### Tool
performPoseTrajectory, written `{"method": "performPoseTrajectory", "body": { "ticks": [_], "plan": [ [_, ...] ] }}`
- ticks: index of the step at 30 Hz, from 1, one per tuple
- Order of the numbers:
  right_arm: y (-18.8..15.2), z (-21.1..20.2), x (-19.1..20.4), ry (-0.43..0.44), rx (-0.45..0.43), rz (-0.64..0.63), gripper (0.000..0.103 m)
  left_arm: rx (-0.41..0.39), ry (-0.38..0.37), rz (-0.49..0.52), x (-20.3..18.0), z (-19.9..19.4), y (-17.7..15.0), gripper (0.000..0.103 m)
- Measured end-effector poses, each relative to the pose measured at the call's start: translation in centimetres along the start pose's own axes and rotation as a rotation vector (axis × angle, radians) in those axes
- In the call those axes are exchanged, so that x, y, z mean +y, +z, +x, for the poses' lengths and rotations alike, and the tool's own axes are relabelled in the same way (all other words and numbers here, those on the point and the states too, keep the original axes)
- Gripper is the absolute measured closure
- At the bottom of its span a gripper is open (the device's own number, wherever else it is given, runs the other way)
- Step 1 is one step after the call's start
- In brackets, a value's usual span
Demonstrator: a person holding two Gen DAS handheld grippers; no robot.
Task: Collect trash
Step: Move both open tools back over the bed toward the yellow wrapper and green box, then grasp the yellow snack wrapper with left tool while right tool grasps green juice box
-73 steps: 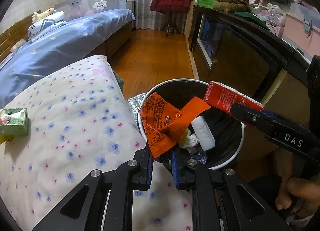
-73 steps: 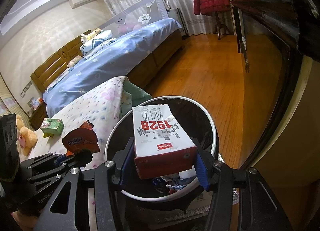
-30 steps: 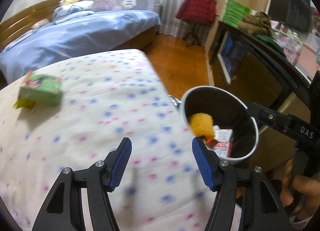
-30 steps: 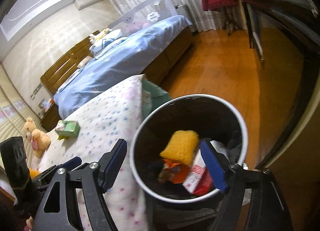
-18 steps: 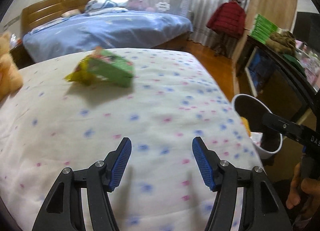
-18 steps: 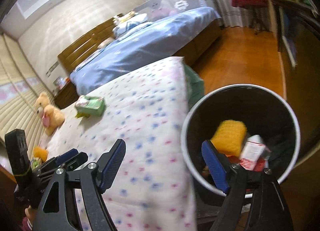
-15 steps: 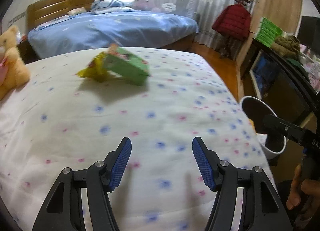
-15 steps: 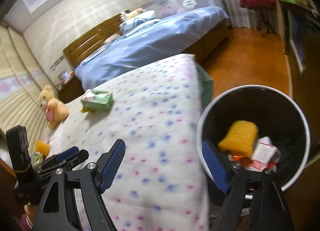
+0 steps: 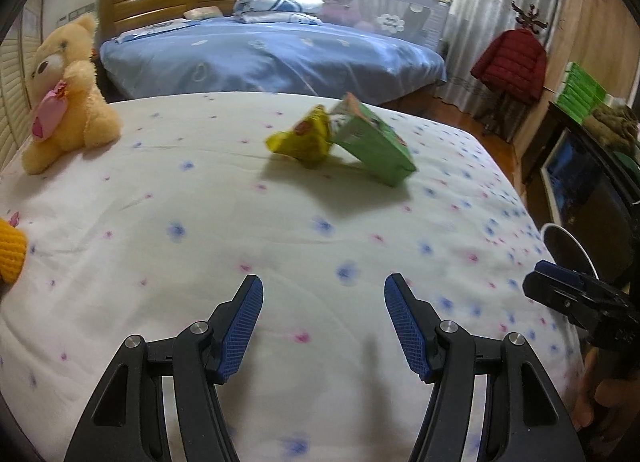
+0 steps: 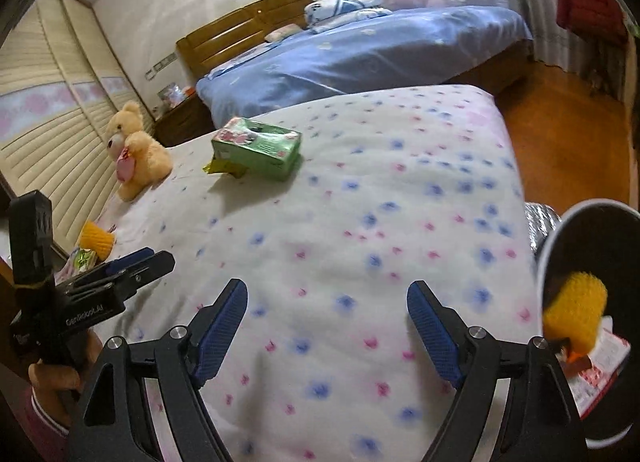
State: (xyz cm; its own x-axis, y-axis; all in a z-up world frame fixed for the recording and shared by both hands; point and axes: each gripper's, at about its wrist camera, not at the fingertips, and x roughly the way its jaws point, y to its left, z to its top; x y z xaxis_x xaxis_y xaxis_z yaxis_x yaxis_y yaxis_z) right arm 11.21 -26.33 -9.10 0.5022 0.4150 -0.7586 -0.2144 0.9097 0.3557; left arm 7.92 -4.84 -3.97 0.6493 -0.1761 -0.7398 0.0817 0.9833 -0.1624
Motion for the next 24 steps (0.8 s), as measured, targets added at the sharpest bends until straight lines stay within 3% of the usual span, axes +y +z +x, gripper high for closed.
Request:
{"method": "performPoseTrajectory", "body": {
  "ticks": [9,15,21,22,24],
  "plan": [
    [1.5,1.5,0.2,0.008,-0.003,-0.003,0.019,0.008,0.019,-0.014,2.2,3.6,3.5,0.041],
    [2.0,2.2,-0.2,0.010,-0.010,0.022,0.019,-0.013,0.056,0.036,2.6,7.5,6.9,0.041],
    [2.2,2.2,-0.6,0.018,-0.020,0.044,0.019,-0.005,0.002,0.072,2.9,11.3,9.3,0.043],
    [2.2,2.2,-0.6,0.019,-0.021,0.048,0.020,-0.002,-0.016,0.070,3.0,11.8,9.4,0.045],
    [2.3,2.2,-0.7,0.020,-0.019,0.050,0.019,0.006,-0.046,0.077,2.9,12.5,9.7,0.064]
  ]
}}
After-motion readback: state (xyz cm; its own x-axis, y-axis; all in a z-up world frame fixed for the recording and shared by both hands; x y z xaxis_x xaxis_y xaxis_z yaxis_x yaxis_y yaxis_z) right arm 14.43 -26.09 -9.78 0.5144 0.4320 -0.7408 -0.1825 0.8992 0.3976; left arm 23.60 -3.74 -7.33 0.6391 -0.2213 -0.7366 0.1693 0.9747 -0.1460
